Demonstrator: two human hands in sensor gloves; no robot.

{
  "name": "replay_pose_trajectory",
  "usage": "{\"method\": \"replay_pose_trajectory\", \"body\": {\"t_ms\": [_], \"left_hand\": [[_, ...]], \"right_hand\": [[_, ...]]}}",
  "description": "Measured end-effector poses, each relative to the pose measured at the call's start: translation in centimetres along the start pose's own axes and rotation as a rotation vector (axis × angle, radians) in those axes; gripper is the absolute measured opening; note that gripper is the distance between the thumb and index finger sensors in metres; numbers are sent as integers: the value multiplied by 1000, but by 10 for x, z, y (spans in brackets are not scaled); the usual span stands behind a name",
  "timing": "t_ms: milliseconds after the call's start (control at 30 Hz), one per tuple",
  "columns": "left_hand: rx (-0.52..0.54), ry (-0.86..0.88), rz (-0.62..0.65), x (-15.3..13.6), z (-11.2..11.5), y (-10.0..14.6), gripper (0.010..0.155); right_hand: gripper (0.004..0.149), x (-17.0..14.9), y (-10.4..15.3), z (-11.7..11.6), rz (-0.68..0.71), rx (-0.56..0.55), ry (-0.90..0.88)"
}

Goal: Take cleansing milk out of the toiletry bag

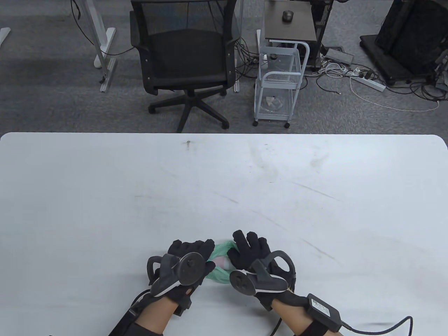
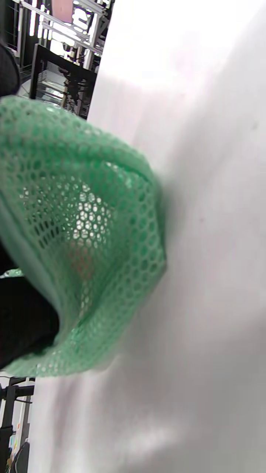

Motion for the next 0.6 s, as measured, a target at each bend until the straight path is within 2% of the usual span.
{"method": "replay_pose_trajectory", "body": {"t_ms": [200, 600], "left_hand": [[-9, 1, 3, 1, 1, 0, 62], [-9, 1, 1, 2, 1, -1, 62]], "right_hand": [[68, -8, -4, -9, -46, 82, -60], [66, -11, -6, -14, -75, 72, -113]]}}
Point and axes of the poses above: the tracker on the back of each hand, its own x axis roughly to the thumb side, its own y axis roughly from the fingertips to the wrist, z = x × y, the point moved 1 cm from there along -y, roughly from the wrist to the fingertips
